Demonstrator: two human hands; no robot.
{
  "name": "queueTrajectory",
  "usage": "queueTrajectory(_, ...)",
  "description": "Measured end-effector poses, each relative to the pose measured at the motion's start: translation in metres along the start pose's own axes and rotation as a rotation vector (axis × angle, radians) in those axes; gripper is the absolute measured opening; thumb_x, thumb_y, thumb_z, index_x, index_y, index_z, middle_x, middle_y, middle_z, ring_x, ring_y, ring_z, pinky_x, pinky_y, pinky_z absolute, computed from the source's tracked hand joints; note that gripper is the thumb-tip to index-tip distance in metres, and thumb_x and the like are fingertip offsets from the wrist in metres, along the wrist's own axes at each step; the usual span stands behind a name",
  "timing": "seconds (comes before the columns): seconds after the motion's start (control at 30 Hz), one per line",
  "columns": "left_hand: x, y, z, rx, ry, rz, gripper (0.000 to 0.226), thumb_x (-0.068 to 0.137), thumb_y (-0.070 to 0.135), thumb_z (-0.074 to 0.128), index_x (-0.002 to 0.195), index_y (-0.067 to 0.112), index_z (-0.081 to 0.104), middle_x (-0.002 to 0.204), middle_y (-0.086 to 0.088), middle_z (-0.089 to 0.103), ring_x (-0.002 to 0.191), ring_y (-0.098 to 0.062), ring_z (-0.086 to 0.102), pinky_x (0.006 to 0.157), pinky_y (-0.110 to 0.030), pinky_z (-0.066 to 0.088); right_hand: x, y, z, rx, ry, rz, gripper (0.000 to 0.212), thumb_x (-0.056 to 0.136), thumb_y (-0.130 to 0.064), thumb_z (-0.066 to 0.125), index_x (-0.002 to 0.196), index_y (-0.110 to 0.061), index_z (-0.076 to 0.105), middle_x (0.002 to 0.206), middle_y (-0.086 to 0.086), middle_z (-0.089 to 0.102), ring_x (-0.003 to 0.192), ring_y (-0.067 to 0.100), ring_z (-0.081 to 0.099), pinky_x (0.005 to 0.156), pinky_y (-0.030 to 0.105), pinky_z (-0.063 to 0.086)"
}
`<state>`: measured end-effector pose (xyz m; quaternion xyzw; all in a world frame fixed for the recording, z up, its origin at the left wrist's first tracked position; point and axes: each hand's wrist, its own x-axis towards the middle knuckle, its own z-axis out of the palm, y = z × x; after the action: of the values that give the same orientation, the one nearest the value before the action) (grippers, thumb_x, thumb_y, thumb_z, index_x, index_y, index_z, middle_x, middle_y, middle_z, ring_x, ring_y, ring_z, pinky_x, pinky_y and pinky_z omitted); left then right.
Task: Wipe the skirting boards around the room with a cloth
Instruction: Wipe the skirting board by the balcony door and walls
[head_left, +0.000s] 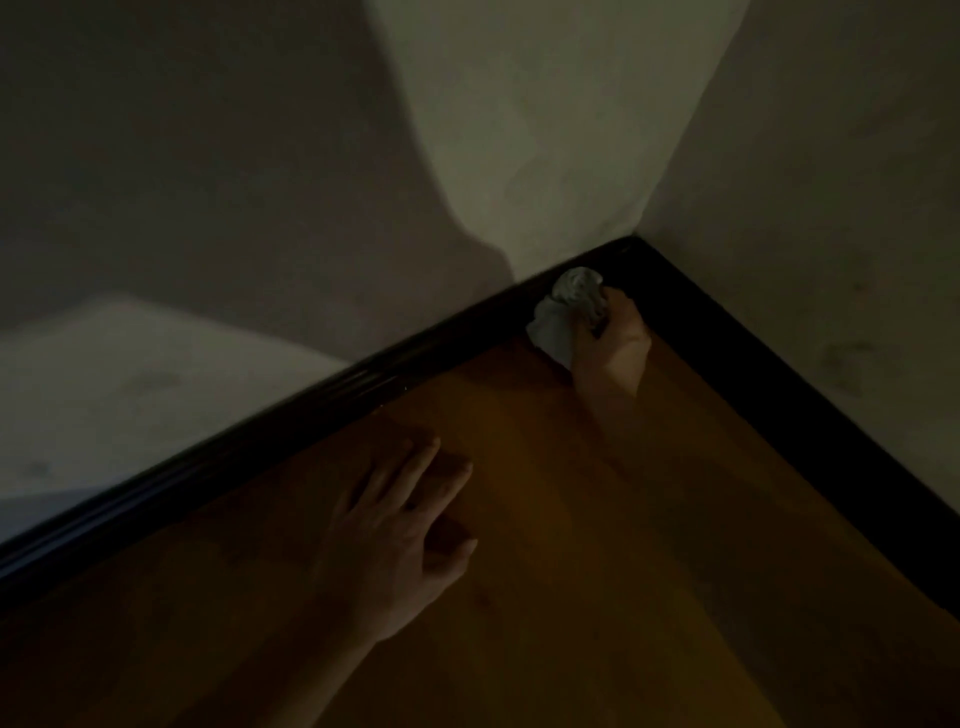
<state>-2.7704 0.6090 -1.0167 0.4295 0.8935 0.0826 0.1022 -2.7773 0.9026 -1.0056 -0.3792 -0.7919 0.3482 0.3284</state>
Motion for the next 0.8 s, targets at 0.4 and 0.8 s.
queueTrajectory(0.4, 0.003, 0.000, -0.006, 0.030, 0.005, 0.021, 0.074, 0.086, 0.083, 0.031, 0.153, 0.053, 0.024, 0.167, 0.011, 0.013, 0.149, -0.020, 0.028, 0.110, -0.049, 0.038, -0.012, 0.002, 0.002, 0.036, -0.082, -0.158, 0.016, 0.092, -0.015, 0.064, 0.105, -0.006, 0.065, 0.099, 0.011, 0.065, 0.089, 0.017, 0.058, 0.075, 0.028, 0.046)
queueTrajectory(0.8, 0.015, -0.007, -0.003, -0.001, 0.002, 0.037, 0.079, 0.083, 0.087, 0.031, 0.154, 0.053, 0.020, 0.169, 0.010, 0.006, 0.152, -0.018, 0.013, 0.116, -0.052, 0.026, 0.013, 0.013, -0.003, 0.006, 0.038, -0.038, 0.023, 0.093, -0.014, 0.064, 0.112, -0.003, 0.066, 0.104, 0.011, 0.064, 0.091, 0.011, 0.053, 0.075, 0.014, 0.036)
